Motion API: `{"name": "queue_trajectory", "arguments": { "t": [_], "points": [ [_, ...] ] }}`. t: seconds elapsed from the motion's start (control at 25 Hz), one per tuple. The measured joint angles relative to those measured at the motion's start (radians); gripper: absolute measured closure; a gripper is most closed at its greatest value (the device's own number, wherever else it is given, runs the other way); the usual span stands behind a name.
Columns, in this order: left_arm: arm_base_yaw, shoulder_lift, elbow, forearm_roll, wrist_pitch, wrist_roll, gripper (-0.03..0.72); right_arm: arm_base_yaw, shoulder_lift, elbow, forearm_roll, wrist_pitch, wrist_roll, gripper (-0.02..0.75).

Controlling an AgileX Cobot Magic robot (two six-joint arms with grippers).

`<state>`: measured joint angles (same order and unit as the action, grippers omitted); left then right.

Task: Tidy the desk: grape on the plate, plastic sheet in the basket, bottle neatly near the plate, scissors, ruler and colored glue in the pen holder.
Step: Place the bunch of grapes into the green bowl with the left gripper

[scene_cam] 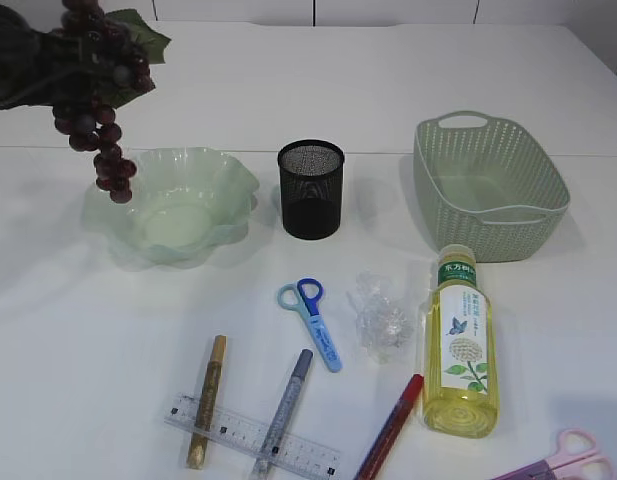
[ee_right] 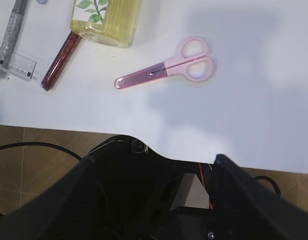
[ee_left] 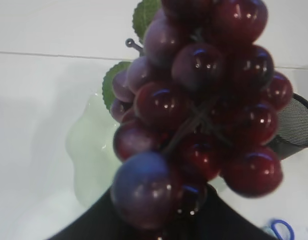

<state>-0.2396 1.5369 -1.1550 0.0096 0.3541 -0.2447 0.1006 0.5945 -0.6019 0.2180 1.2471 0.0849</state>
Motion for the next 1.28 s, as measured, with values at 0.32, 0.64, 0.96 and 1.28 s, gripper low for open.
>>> {"name": "queue_trajectory", "arguments": {
  "t": [0.32,0.64,0.96,1.28],
  "points": [
    [0.0,0.183,-0.127,0.064,-0.01,0.0,0.529,0.0,0.0,0.0,0.0,0.0,0.0,0.19],
    [0.0,0.291,-0.152,0.068,-0.022,0.0,0.5,0.0,0.0,0.0,0.0,0.0,0.0,0.19],
    [0.0,0.342,-0.152,0.066,-0.026,0.0,0.484,0.0,0.0,0.0,0.0,0.0,0.0,0.19],
    [0.0,0.345,-0.152,0.038,-0.042,0.0,0.447,0.0,0.0,0.0,0.0,0.0,0.0,0.19]
  ]
}}
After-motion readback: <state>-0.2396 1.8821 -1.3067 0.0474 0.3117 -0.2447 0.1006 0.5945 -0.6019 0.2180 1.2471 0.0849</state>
